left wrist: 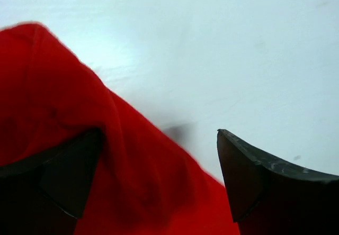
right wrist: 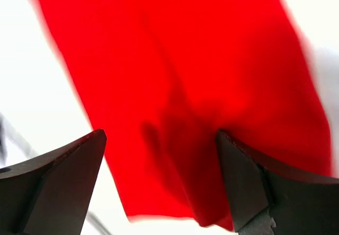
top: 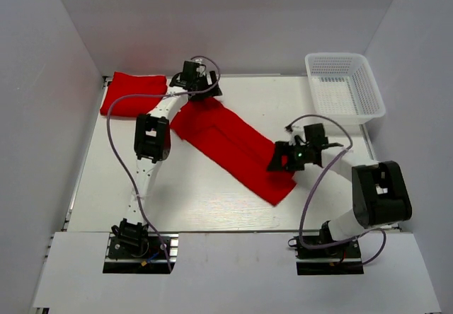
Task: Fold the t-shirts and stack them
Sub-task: Rotate the tshirt 90 degrees, then grab the bottom of the folded rectangular tshirt with both arms
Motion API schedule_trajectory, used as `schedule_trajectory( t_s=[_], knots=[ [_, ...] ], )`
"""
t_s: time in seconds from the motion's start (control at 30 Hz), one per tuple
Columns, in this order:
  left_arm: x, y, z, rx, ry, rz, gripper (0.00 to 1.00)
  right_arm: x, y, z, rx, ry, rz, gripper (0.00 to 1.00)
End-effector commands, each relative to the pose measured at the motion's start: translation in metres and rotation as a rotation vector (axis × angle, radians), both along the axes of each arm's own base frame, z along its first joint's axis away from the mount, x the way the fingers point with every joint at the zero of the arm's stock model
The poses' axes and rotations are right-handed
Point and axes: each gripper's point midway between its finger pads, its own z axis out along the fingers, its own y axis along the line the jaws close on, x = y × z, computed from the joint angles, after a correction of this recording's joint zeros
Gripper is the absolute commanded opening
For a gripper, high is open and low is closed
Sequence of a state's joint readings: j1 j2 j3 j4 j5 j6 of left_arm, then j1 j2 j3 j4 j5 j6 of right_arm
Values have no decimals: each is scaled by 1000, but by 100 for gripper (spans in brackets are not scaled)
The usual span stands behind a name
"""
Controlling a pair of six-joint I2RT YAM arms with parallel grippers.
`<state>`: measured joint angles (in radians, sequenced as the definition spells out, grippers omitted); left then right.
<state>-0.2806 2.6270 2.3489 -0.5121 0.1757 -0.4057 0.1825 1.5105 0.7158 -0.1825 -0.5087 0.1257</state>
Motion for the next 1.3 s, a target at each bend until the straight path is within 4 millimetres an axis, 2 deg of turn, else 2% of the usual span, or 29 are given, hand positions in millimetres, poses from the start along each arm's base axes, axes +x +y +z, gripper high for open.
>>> schedule_trajectory(
  t_s=[0.0,0.03,0.07,0.13,0.2,0.23,0.3,0.33,0.37,0.43,0.47,0.53,0.57,0.63,0.77,0.8,0.83,0.87,0.9,0.97,1.0,1.03,1.07,1.1,1.13,1.17,1.2,1.23,1.27],
  knots=[
    [19,-65,5,-313,-166,-180,100,-104,29,-21,60,233,216,90],
    [22,-76,2,-348,-179,-186,100,-112,41,-17,101,203,280,90],
    [29,-88,-12,-395,-178,-171,100,-127,47,-19,114,206,324,90],
    [41,-102,-6,-449,-237,-162,100,-136,65,-10,190,164,411,90],
    [39,-110,-20,-517,-209,-121,100,-141,81,-4,224,112,495,90],
    [38,-119,-13,-544,-247,-137,100,-150,91,-5,241,117,559,90],
    [40,-123,-22,-514,-260,-106,100,-138,113,12,293,54,638,90],
    [44,-122,-16,-506,-290,-103,100,-143,116,-3,270,92,678,90],
    [42,-130,-14,-507,-299,-105,100,-130,134,10,288,43,720,90],
    [47,-130,-10,-483,-347,-85,100,-138,140,-8,269,77,801,90],
    [52,-128,-7,-480,-370,-64,100,-124,155,7,290,29,826,90],
    [58,-125,-2,-485,-410,-45,100,-128,156,0,277,36,856,90],
    [60,-123,-9,-480,-419,-27,100,-128,155,-2,262,31,854,90],
    [63,-126,1,-467,-469,-23,100,-129,156,0,246,27,839,90],
    [69,-121,3,-447,-522,-5,100,-134,156,21,230,-21,843,90],
    [71,-121,19,-445,-546,-12,100,-125,151,15,163,-48,804,90],
    [69,-125,31,-458,-555,-36,100,-124,147,22,142,-60,785,90],
    [66,-128,59,-458,-570,-72,100,-120,146,31,130,-99,768,90],
    [61,-131,74,-455,-585,-110,100,-108,140,28,62,-140,721,90],
    [47,-139,100,-421,-591,-189,100,-98,138,41,38,-199,669,90],
    [42,-136,156,-419,-658,-203,100,-89,136,55,32,-269,636,90],
    [37,-134,182,-409,-682,-210,100,-82,140,61,32,-320,612,90],
    [32,-131,199,-395,-695,-217,100,-76,138,64,28,-335,572,90],
    [26,-127,213,-351,-691,-230,100,-73,138,79,53,-368,534,90],
    [11,-122,264,-346,-749,-254,100,-64,138,80,49,-405,488,90],
    [-1,-124,278,-304,-773,-297,100,-61,136,82,43,-408,455,90],
    [-12,-118,278,-268,-712,-305,100,-59,135,86,43,-422,440,90],
    [-22,-113,290,-245,-706,-313,100,-58,131,85,23,-422,418,90],
    [-45,-102,315,-225,-708,-322,100,-57,129,87,20,-419,402,90]
  ],
)
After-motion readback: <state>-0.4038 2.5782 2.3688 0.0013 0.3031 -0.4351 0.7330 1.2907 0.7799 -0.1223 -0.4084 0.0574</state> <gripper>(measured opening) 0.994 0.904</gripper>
